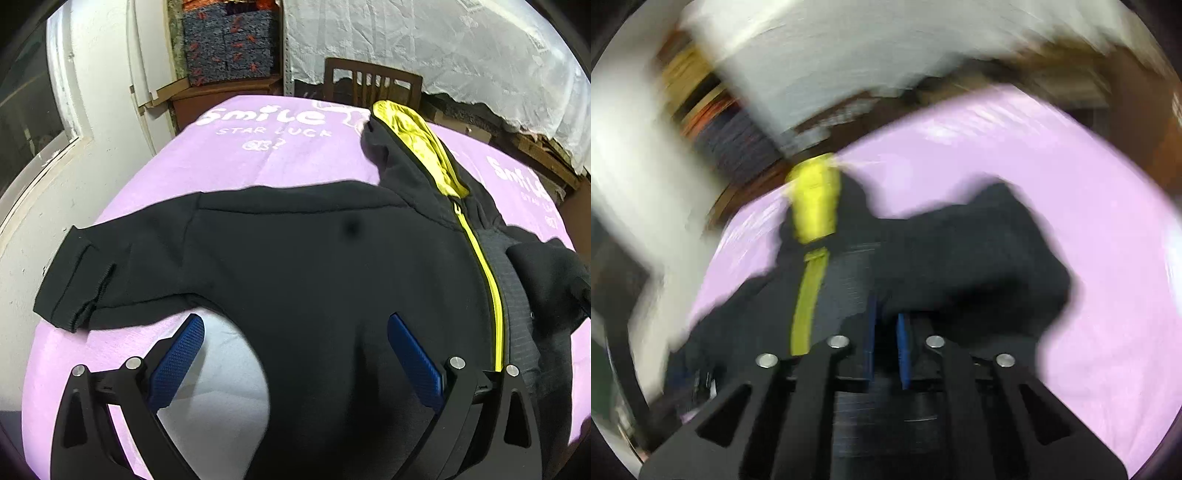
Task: Fold large clothes
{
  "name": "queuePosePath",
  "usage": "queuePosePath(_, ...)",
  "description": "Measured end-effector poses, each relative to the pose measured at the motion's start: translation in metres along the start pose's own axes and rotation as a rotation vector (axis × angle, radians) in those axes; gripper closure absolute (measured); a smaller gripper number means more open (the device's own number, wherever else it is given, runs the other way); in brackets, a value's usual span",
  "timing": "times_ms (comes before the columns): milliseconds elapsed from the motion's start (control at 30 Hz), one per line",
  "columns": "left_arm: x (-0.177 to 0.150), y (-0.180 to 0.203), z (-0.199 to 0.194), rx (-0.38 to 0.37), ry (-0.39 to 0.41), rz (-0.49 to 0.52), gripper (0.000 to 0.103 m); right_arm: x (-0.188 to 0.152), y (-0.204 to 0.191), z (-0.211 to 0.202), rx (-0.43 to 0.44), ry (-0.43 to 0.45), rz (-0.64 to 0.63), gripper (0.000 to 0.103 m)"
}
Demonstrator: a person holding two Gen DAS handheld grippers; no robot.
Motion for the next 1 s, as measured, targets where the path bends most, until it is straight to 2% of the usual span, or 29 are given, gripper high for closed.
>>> queuePosePath(33, 0.002, -0.004, -0.001, 0.002, 0.005, -0.012, 0.003, -0.008, -0.035, 0.005, 0.063, -0.048, -0.139, 0.078)
queuePosePath(67, 0.002, -0.006, -0.001, 0.002, 0.006, -0.019, 0.003, -0.016, -0.058, 0.007, 0.118, -0.094, -0.226, 0.067)
queuePosePath(100, 0.001, -0.008, -0.001, 0.001, 0.005, -0.027, 0.003, -0.025, -0.076, 0.007, 0.158, -0.123, -0.294, 0.046)
queuePosePath(133, 0.001, -0.009, -0.001, -0.002, 0.0, -0.033, 0.003, -0.032, -0.086, 0.003, 0.175, -0.123, -0.34, 0.033)
queuePosePath(200, -0.001, -0.007, 0.001, -0.016, -0.012, -0.033, 0.003, -0.038, -0.085, -0.01, 0.174, -0.094, -0.376, 0.027)
queuePosePath(300, -0.004, 0.003, 0.001, -0.079, -0.031, -0.024, 0.003, -0.034, -0.044, -0.034, 0.15, -0.059, -0.287, 0.026)
queuePosePath(400, -0.008, 0.02, -0.005, -0.19, -0.046, -0.015, 0.003, -0.023, 0.006, -0.056, 0.124, 0.005, -0.132, 0.026)
queuePosePath(500, -0.012, 0.04, -0.014, -0.336, -0.076, -0.032, 0.003, -0.012, 0.047, -0.071, 0.107, 0.068, -0.017, 0.034)
queuePosePath(533, -0.013, 0.045, -0.015, -0.349, -0.077, -0.037, 0.003, -0.012, 0.057, -0.072, 0.102, 0.076, 0.012, 0.037)
queuePosePath(633, -0.012, 0.069, -0.023, -0.324, -0.049, 0.025, 0.003, -0.005, 0.078, -0.071, 0.094, 0.09, 0.077, 0.039)
queuePosePath(733, -0.021, 0.115, -0.037, -0.262, 0.014, 0.238, 0.003, -0.003, 0.086, -0.068, 0.104, 0.115, 0.11, 0.039)
queuePosePath(800, -0.026, 0.141, -0.038, -0.224, 0.029, 0.33, 0.003, -0.007, 0.092, -0.061, 0.136, 0.116, 0.146, 0.039)
queuePosePath(933, -0.021, 0.171, -0.024, -0.19, 0.02, 0.377, 0.003, -0.01, 0.101, -0.049, 0.146, 0.098, 0.198, 0.04)
queuePosePath(967, -0.016, 0.176, -0.017, -0.179, 0.019, 0.377, 0.006, -0.009, 0.102, -0.05, 0.136, 0.105, 0.203, 0.041)
queuePosePath(1000, -0.012, 0.179, -0.012, -0.174, 0.018, 0.376, 0.016, -0.008, 0.105, -0.05, 0.122, 0.109, 0.202, 0.045)
Point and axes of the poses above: each gripper's, at about its wrist camera, not at the fingertips, and z roughly the way its jaws point, y to its right, x to its top, the point moved 9 cm from there along z, roughly the way its jaws point, and after that the axes turned 2 degrees about -z, right-handed, at the moved point
